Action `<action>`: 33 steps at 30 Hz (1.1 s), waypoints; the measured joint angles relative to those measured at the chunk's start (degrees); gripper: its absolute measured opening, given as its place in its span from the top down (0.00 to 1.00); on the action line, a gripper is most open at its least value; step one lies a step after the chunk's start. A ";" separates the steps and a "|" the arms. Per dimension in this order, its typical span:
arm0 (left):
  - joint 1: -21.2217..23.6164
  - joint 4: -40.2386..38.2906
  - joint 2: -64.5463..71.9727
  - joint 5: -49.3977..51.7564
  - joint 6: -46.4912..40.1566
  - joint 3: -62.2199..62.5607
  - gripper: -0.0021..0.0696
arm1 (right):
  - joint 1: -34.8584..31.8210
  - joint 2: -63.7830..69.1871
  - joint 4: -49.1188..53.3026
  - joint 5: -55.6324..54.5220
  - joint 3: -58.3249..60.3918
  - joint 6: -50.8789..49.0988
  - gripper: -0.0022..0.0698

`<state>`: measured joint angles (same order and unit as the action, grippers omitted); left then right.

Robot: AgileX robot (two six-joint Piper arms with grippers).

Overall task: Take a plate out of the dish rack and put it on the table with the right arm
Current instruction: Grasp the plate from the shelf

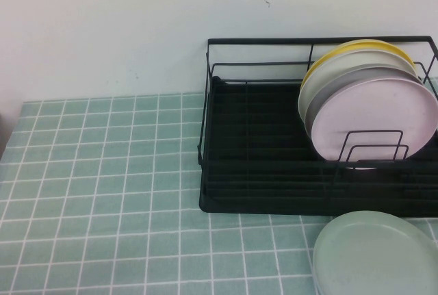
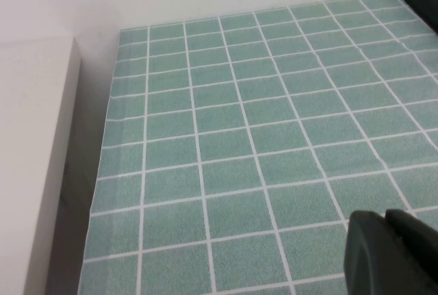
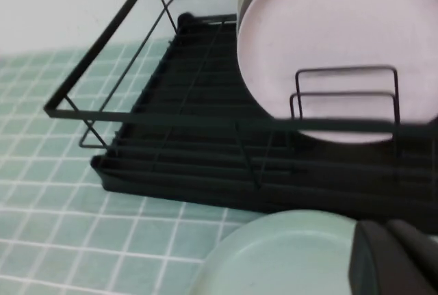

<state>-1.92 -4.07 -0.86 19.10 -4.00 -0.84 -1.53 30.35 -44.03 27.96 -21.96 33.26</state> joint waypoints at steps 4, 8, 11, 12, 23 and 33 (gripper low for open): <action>0.00 0.00 0.00 0.00 0.00 0.00 0.98 | 0.00 6.75 -0.09 0.38 -5.16 7.04 0.97; 0.00 0.00 0.00 0.00 0.00 0.00 0.98 | 0.00 14.69 -0.09 3.60 -12.23 13.91 0.97; 0.00 0.00 0.00 0.00 0.00 0.00 0.98 | 0.00 22.42 -0.09 8.98 -18.91 17.72 0.97; 0.00 0.00 0.00 0.00 0.00 0.00 0.98 | 0.00 25.14 -0.09 11.06 -21.53 19.17 0.97; 0.00 0.00 0.00 0.00 0.00 0.00 0.98 | 0.00 46.51 -0.09 22.09 -43.48 40.59 0.56; 0.00 0.00 0.00 0.00 0.00 0.00 0.98 | 0.00 58.71 0.44 21.74 -48.93 59.70 0.45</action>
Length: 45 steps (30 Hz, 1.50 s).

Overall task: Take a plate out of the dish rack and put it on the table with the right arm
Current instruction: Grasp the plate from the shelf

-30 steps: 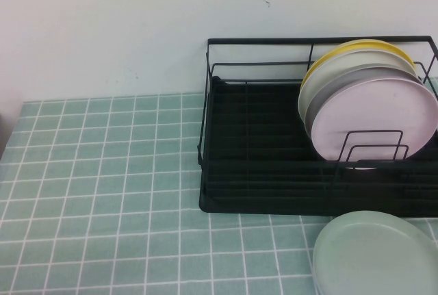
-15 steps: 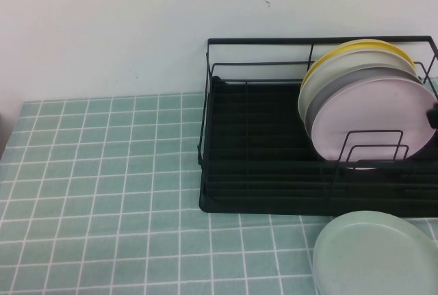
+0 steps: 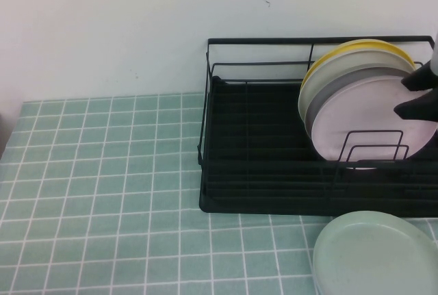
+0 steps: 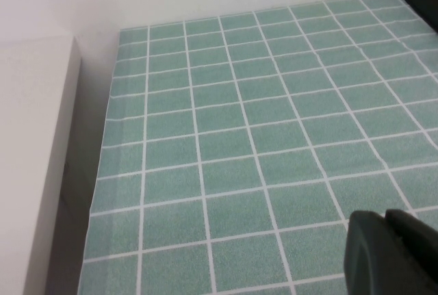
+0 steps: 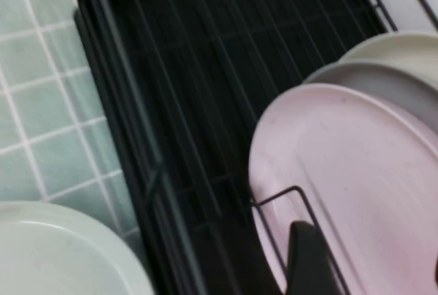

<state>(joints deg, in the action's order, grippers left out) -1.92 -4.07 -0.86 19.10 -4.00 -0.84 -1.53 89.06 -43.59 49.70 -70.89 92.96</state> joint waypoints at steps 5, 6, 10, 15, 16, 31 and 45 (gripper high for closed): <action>0.00 0.00 0.00 0.00 0.00 0.00 0.98 | 0.00 3.42 0.22 -2.34 -1.77 0.84 0.45; 0.00 0.00 0.00 0.00 0.00 0.00 0.98 | 0.00 3.80 0.22 -2.98 -2.19 0.89 0.45; 0.00 0.00 0.00 0.00 0.00 0.00 0.98 | 0.00 4.29 0.22 -5.01 -2.44 2.61 0.45; 0.00 0.00 0.00 0.00 0.00 0.00 0.98 | 0.00 5.06 -0.43 -7.79 -2.87 6.69 0.45; 0.00 0.00 0.00 0.00 0.00 0.00 0.98 | 0.00 5.33 -0.55 -8.38 -2.85 7.43 0.45; 0.00 0.00 0.00 0.00 0.00 0.00 0.98 | 0.00 10.34 -1.23 -11.07 -2.85 12.45 0.45; 0.00 0.00 0.00 0.00 0.00 0.00 0.98 | 0.00 11.39 -6.66 -16.02 -2.85 14.44 0.71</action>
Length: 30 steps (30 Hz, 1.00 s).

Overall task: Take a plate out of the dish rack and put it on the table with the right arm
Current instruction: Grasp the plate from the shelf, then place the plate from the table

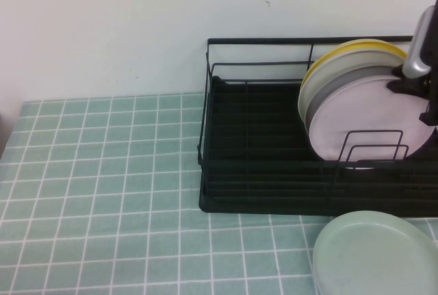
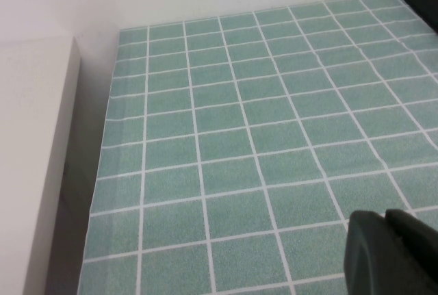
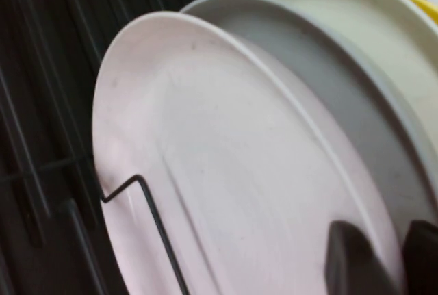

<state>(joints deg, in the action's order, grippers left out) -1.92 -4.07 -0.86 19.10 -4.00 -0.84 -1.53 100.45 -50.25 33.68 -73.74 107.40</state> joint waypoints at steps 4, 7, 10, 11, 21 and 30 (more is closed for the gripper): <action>0.00 0.00 0.00 0.00 0.00 0.00 0.98 | 0.00 0.00 0.01 -0.52 0.00 0.38 0.86; 0.00 0.00 0.00 0.00 0.00 0.00 0.98 | 0.00 -0.10 0.13 -0.70 0.00 -0.53 0.87; 0.00 0.00 0.00 0.00 0.00 0.00 0.97 | 0.00 -1.43 2.23 -0.32 0.00 -3.28 0.87; 0.00 0.00 0.00 0.00 0.00 0.00 0.98 | 0.00 -2.32 3.27 -0.20 0.00 -4.38 0.87; 0.00 0.00 0.00 0.00 0.00 0.00 0.98 | -0.08 -17.48 18.47 2.06 0.00 -26.76 0.90; 0.00 0.00 0.00 0.00 0.00 0.00 0.98 | -0.08 -34.08 29.29 13.80 0.00 -57.25 0.95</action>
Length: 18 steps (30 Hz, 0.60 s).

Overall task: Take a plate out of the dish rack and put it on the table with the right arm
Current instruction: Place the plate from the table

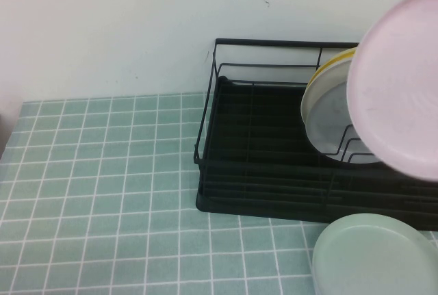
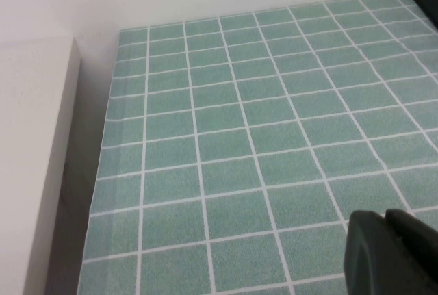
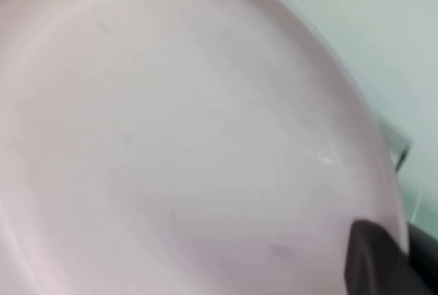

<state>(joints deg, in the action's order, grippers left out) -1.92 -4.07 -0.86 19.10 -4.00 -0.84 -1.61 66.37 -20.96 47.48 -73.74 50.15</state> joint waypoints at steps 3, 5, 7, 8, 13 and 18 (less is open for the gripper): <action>0.00 0.00 0.00 0.00 0.00 0.00 0.98 | 0.00 -4.32 4.82 8.40 1.17 -12.82 0.95; 0.00 0.00 0.00 0.00 0.00 0.00 0.98 | 0.00 -6.98 7.18 12.39 3.76 -18.19 0.95; 0.00 0.00 0.00 0.00 0.00 0.00 0.98 | 0.00 -9.59 8.54 14.37 8.12 -22.83 0.95; 0.00 0.00 0.00 0.00 0.00 0.00 0.98 | 0.00 -11.10 8.93 14.37 10.73 -24.97 0.95; 0.00 0.00 0.00 0.00 0.00 0.00 0.98 | 0.00 -16.03 8.71 12.71 23.85 -32.09 0.95; 0.00 0.00 0.00 0.00 0.00 0.00 0.98 | 0.00 -14.69 5.22 5.11 34.06 -33.26 0.95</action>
<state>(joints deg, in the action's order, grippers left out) -1.92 -4.07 -0.86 19.10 -4.00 -0.84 -1.61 51.69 -15.74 52.59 -39.68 16.90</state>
